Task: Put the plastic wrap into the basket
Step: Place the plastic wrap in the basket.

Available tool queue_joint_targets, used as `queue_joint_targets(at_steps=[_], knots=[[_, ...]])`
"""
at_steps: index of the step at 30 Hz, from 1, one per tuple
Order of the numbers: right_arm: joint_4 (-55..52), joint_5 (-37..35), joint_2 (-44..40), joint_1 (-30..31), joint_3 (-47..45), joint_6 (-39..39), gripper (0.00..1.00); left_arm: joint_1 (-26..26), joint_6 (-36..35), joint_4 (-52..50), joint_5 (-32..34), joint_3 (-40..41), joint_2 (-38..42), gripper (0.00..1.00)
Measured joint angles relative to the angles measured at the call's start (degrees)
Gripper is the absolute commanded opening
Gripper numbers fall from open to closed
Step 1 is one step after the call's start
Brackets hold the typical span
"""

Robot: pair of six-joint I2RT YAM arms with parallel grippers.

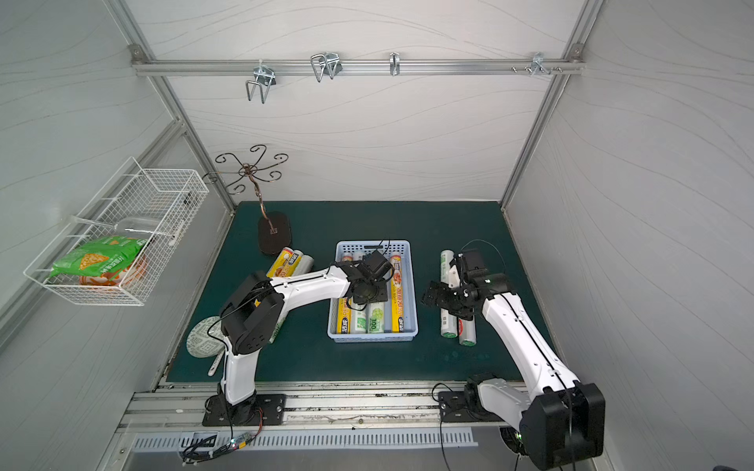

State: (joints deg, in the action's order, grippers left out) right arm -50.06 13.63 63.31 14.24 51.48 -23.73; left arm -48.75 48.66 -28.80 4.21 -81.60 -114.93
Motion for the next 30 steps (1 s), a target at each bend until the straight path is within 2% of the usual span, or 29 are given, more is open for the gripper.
queue_joint_targets(at_steps=[6, 14, 24, 30], knots=[[0.85, -1.01, 0.87, -1.05, -0.59, -0.22, 0.99, -0.59, -0.02, 1.27, 0.20, -0.46, 0.04, 0.71], [1.64, -2.01, 1.57, -2.01, -0.79, -0.24, 0.99, -0.83, -0.09, 2.23, 0.11, -0.44, 1.68, 0.72], [1.68, -4.24, 4.11, -2.38, -0.09, -0.22, 0.98, -0.92, -1.46, 3.41, -0.11, 1.55, 11.74, 0.76], [1.92, -6.08, 6.73, -2.43, 1.42, 0.22, 0.97, -0.92, -4.13, 2.01, 1.92, 4.33, 17.90, 0.82]])
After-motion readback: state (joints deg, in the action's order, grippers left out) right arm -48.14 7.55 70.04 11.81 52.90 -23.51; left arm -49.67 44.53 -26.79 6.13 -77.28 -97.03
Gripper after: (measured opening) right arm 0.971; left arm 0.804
